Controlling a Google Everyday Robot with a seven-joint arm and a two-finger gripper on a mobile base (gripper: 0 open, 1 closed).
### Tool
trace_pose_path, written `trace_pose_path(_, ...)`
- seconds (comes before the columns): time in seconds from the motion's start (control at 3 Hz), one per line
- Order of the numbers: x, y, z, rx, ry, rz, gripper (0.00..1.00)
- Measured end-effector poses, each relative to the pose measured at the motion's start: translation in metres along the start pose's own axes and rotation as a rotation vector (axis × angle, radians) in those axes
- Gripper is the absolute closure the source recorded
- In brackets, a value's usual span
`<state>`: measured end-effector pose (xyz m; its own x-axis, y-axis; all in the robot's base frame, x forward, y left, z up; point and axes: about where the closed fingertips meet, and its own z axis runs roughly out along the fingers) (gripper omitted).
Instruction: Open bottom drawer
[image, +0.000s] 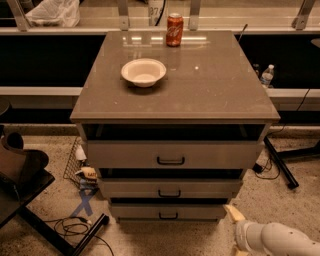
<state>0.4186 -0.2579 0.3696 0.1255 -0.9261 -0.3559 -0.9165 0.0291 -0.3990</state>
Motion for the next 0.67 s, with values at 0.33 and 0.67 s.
trace_pose_path(0.33, 0.011, 0.025, 0.046, 0.007, -0.01, -0.053, 0.0)
trace_pose_path(0.67, 0.011, 0.023, 0.057, 0.001, -0.009, -0.049, 0.0)
